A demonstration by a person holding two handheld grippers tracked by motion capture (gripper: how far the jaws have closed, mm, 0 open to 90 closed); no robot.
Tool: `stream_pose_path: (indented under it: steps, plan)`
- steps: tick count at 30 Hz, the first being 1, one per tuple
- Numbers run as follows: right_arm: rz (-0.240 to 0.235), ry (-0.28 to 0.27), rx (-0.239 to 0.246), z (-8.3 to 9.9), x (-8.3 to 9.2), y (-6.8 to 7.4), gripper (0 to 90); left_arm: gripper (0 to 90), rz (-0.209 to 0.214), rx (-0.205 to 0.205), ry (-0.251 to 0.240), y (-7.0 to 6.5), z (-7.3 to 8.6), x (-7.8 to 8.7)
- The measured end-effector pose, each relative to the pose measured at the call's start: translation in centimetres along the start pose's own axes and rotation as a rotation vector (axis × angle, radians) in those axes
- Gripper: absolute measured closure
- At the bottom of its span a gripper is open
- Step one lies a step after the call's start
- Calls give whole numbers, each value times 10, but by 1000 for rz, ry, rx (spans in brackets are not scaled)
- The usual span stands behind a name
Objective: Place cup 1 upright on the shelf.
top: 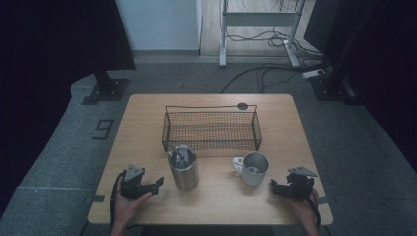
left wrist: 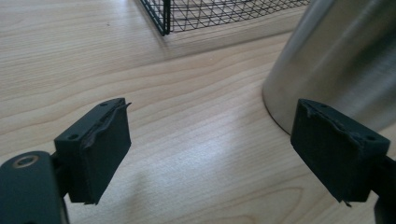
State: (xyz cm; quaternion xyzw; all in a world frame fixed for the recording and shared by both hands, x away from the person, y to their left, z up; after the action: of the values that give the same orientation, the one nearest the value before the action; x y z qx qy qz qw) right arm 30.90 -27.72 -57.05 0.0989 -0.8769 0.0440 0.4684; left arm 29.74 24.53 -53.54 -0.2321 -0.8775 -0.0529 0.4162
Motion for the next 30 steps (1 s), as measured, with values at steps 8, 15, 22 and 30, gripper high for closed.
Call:
stream_pose_path:
  steps: [8, 15, 22, 30]
  plan:
    - [-11, -11, -34, 0, 0, -5, 10, 96, 38, -6, -26, -5, -1, 8]
    - [8, -12, -43, -1, 0, -6, 29, 75, 65, -21, -36, -11, -2, 16]
    - [24, -11, -39, -1, 0, -5, 42, 63, 73, -24, -46, -22, -3, 24]
    - [24, -11, -38, -2, -1, -5, 45, 48, 89, -51, -59, -36, -9, 28]
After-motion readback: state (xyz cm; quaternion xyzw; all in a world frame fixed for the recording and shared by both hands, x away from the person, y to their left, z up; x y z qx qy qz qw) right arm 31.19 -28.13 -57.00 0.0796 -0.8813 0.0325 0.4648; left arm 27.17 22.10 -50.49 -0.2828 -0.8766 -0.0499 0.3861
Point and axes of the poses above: each handheld gripper's, and its own axes: x roughly backward along the jaws, z roughly out of its underside, y roughly to its left, the point moved 2 cm from there along -x, roughly forward along the jaws, and after that the axes turned 12 degrees about y, right-handed, at the moved point
